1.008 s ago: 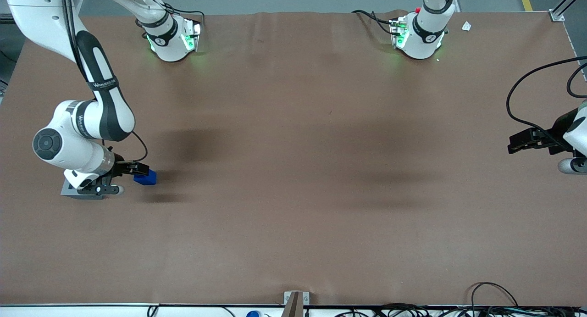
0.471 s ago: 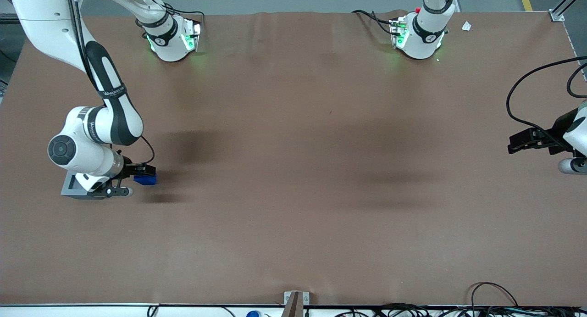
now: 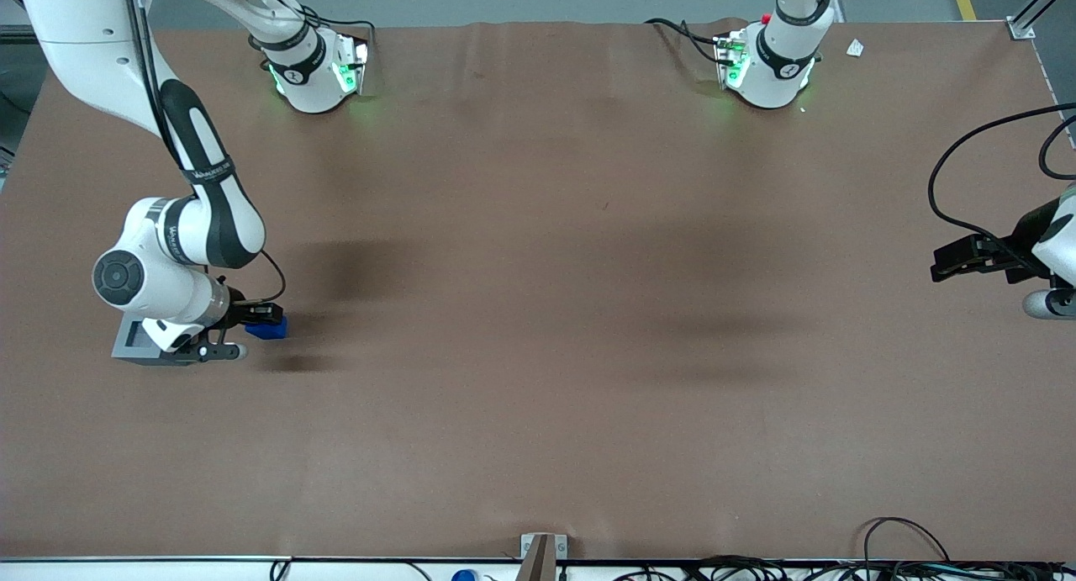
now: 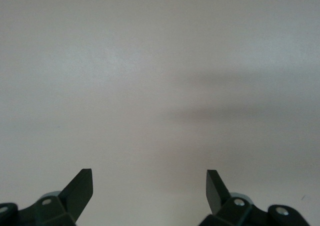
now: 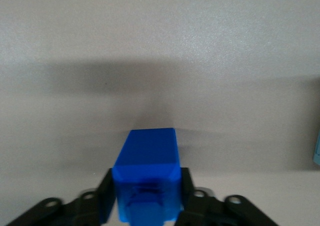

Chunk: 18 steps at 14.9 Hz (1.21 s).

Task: Insert blue part into gray base with right arm
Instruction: 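Close the right gripper on the blue cube and lift it, then carry the blue cube over the gray base's square opening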

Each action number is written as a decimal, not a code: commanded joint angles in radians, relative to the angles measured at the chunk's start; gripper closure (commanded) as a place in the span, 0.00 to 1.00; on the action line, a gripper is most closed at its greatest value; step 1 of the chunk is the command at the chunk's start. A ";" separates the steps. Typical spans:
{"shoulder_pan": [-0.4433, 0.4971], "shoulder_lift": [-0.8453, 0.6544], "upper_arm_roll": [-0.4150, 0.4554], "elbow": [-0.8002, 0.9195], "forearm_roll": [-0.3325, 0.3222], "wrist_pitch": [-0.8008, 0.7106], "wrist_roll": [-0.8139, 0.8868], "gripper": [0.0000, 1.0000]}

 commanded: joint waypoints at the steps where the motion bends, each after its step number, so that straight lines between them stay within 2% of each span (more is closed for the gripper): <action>1: 0.002 -0.001 -0.003 -0.002 0.013 0.005 0.008 0.60; 3: 0.002 -0.002 -0.003 -0.002 0.013 0.005 0.008 0.71; 5: 0.002 -0.002 -0.003 -0.001 0.013 0.005 0.008 0.78; 11: 0.009 -0.033 -0.005 0.015 0.010 -0.047 0.082 0.79; 14: -0.007 -0.047 -0.012 0.100 0.007 -0.194 0.088 0.79; 18: -0.106 -0.039 -0.009 0.214 0.010 -0.354 0.085 0.80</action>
